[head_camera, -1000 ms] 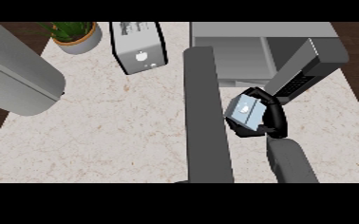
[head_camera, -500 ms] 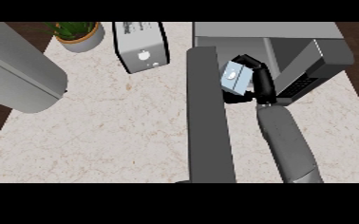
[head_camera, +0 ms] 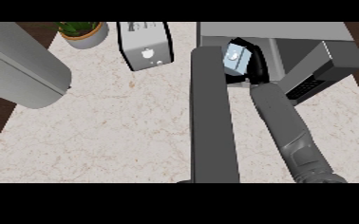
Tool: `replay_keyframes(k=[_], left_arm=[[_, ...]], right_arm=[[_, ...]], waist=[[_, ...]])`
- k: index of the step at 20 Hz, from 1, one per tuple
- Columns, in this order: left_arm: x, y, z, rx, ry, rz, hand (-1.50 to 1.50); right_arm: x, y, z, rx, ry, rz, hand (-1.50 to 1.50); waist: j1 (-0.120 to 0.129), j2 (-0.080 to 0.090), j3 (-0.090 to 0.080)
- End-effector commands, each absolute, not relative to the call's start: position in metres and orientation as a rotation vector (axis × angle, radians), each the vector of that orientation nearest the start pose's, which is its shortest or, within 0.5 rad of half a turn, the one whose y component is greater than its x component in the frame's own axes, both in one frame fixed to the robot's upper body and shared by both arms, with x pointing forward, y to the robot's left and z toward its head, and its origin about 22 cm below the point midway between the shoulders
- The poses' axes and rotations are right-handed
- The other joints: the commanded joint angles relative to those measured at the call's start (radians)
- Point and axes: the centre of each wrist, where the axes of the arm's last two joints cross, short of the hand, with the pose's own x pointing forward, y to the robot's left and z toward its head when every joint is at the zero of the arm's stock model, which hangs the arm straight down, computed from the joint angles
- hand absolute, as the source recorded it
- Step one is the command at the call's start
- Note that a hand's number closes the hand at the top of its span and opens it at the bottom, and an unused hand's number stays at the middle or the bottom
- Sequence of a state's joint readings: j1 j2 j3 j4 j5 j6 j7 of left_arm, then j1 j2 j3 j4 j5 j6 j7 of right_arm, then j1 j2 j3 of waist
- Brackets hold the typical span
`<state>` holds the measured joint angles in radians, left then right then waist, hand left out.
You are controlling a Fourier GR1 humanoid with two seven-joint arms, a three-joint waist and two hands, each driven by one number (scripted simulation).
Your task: Pick up the milk, place it into the microwave and close the microwave
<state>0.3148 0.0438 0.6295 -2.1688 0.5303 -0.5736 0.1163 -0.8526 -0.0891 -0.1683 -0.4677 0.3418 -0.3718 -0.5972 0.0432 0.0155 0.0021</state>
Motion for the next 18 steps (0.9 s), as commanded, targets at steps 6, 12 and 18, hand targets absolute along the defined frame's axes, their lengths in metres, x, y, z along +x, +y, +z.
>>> replay_keyframes(k=[6, 12, 18], left_arm=[[0.112, 0.365, 0.104, -0.034, -1.951, 0.005, -1.5], [0.123, 0.371, 0.098, -0.054, -1.938, -0.023, -1.5], [0.13, 0.368, 0.097, -0.077, -1.944, -0.018, -1.5]], right_arm=[[0.435, -0.207, 0.028, -0.639, -1.884, 0.357, 1.5], [0.438, -0.223, 0.034, -0.895, -1.93, 0.396, 1.5], [0.433, -0.235, 0.024, -1.015, -1.918, 0.46, 1.5]], waist=[[0.036, 0.016, 0.0], [0.057, 0.031, 0.001], [0.081, 0.046, 0.002]])
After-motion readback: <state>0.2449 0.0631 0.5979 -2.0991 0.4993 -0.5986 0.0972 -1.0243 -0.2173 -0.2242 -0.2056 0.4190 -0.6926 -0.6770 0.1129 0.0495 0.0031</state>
